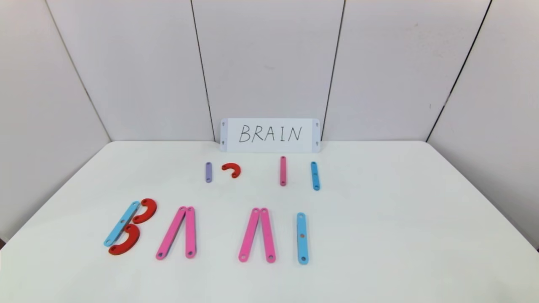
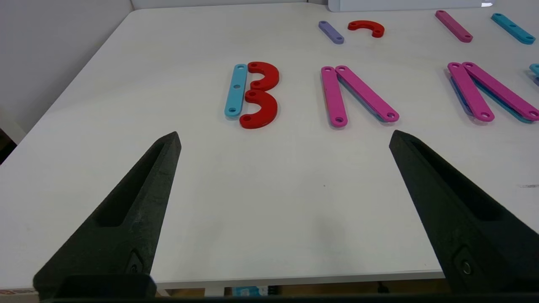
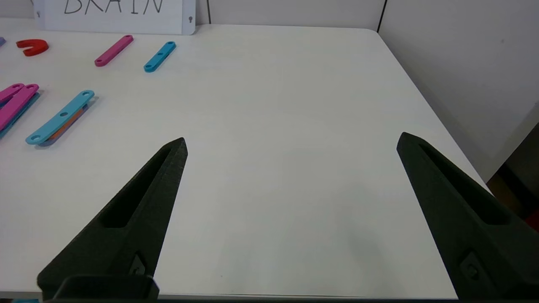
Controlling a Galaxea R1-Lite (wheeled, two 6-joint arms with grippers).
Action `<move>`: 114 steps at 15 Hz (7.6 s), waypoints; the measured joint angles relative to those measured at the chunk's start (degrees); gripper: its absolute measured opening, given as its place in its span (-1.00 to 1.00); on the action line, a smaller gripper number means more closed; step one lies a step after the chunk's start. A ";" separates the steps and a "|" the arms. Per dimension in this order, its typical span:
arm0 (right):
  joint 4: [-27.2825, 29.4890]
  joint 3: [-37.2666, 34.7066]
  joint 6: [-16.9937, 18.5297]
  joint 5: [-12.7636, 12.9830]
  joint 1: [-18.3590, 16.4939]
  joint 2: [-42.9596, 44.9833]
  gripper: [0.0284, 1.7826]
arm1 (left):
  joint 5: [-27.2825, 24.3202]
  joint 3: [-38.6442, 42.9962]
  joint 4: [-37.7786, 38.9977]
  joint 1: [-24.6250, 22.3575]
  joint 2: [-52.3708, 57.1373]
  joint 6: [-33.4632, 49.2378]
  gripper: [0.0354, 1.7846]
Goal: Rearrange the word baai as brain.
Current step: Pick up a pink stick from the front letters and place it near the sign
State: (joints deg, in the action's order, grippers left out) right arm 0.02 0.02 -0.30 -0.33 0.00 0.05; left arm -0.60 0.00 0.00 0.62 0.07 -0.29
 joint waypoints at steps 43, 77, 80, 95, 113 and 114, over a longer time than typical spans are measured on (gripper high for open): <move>20.03 63.51 0.17 -13.97 7.05 -75.30 0.95 | -1.79 -55.59 -24.16 9.46 -86.26 -5.11 0.95; 12.15 63.04 -0.44 -20.72 7.90 -88.44 0.95 | -0.26 -46.93 -1.78 10.12 -103.60 -3.62 -0.13; 12.18 62.93 -0.44 -20.70 7.98 -88.36 0.95 | -0.22 -46.96 -1.79 10.20 -103.71 -3.64 -0.63; 12.13 62.21 -0.49 -20.72 8.24 -88.25 0.95 | 0.38 -64.72 -8.62 6.77 -103.77 -0.69 -0.69; 12.13 61.53 -0.44 -20.72 8.40 -88.47 0.95 | -2.86 -97.62 -24.38 -0.98 -126.83 -12.26 -0.69; 12.13 61.42 -0.46 -20.70 8.48 -88.49 0.95 | -2.88 -97.66 -24.38 -0.95 -127.05 -12.37 -0.69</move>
State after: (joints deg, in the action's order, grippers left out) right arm 12.15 61.44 -0.77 -21.03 8.48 -88.44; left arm -3.47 -97.66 -24.38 -0.33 -126.98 -12.67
